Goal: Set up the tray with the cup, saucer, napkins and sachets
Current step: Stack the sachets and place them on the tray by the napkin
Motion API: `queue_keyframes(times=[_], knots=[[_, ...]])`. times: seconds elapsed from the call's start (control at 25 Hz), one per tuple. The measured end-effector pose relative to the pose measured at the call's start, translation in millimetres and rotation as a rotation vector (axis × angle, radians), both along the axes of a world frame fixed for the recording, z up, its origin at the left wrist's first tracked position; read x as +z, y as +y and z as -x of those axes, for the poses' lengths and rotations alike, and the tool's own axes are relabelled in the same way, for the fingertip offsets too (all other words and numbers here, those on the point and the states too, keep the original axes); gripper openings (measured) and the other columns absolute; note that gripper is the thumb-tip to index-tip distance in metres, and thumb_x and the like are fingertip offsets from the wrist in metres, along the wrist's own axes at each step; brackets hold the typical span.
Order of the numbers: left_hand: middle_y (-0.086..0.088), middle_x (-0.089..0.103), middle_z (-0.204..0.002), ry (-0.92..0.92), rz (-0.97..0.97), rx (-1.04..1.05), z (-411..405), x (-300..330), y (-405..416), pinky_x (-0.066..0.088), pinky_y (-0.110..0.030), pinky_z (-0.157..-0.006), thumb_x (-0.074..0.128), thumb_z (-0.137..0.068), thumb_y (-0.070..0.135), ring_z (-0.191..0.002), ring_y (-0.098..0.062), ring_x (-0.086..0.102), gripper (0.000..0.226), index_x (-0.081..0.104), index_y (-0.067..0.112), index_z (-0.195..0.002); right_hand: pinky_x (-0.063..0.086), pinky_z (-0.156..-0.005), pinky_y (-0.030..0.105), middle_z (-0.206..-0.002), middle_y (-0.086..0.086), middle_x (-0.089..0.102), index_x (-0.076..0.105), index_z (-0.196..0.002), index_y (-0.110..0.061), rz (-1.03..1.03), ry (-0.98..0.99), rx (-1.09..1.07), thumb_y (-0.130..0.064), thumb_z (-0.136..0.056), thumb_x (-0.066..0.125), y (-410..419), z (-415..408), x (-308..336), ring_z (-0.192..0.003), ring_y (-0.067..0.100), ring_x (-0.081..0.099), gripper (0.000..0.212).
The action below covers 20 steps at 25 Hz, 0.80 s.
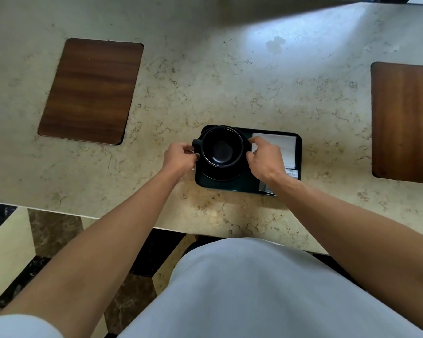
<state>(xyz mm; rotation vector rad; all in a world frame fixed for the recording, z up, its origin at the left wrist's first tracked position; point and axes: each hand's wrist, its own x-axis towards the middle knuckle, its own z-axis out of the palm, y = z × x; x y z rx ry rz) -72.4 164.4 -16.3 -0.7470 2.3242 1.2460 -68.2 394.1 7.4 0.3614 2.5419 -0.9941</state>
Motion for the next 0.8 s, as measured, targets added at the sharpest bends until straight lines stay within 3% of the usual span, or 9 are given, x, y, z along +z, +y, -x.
queue_keyframes(times=[0.24, 0.4, 0.52, 0.64, 0.8], knots=[[-0.006, 0.075, -0.091, -0.01, -0.017, -0.013, -0.4, 1.5, -1.8, 0.064, -0.042, -0.076, 0.075, -0.09, 0.006, -0.079, -0.026, 0.075, 0.033, 0.069, 0.006, -0.122, 0.054, -0.099, 0.038, -0.117, 0.012, 0.071, 0.055, -0.142, -0.015, -0.036, 0.042, 0.045, -0.016, -0.1, 0.058, 1.3, 2.2, 0.2, -0.108, 0.028, 0.067, 0.043], [0.0, 0.067, -0.099, 0.057, 0.063, -0.094, -1.1, 9.5, -3.3, 0.059, -0.033, -0.078, 0.074, -0.088, 0.014, -0.086, -0.014, 0.068, 0.037, 0.064, 0.017, -0.124, 0.042, -0.099, 0.027, -0.135, 0.012, 0.055, 0.056, -0.141, -0.012, -0.041, 0.147, 0.041, -0.015, -0.102, 0.048, -3.3, 5.1, 2.7, -0.115, 0.026, 0.06, 0.04], [0.005, 0.061, -0.095, 0.176, 0.172, -0.018, -8.0, 21.0, -2.4, 0.049, -0.022, -0.065, 0.068, -0.087, 0.02, -0.083, -0.01, 0.062, 0.02, 0.06, 0.025, -0.105, 0.039, -0.102, 0.024, -0.132, 0.01, 0.06, 0.061, -0.137, -0.013, 0.094, 0.157, 0.026, -0.017, -0.105, 0.042, -8.3, 19.7, 7.4, -0.119, 0.024, 0.058, 0.038], [0.007, 0.071, -0.081, 0.148, -0.01, 0.177, -22.0, 31.6, 7.6, 0.058, -0.023, -0.059, 0.062, -0.088, 0.021, -0.073, -0.007, 0.071, 0.006, 0.064, 0.025, -0.091, 0.039, -0.11, 0.027, -0.138, 0.003, 0.064, 0.063, -0.138, -0.013, 0.193, 0.084, 0.084, -0.02, -0.105, 0.04, -11.4, 33.4, 13.0, -0.129, 0.019, 0.056, 0.04], [-0.002, 0.076, -0.099, 0.068, -0.336, 0.273, -30.9, 33.9, 27.7, 0.064, -0.028, -0.073, 0.062, -0.092, 0.008, -0.089, -0.012, 0.076, 0.015, 0.071, 0.015, -0.103, 0.042, -0.113, 0.031, -0.141, 0.001, 0.063, 0.062, -0.138, -0.013, 0.316, 0.015, 0.121, -0.021, -0.105, 0.033, -15.7, 37.1, 14.8, -0.127, 0.013, 0.054, 0.045]])
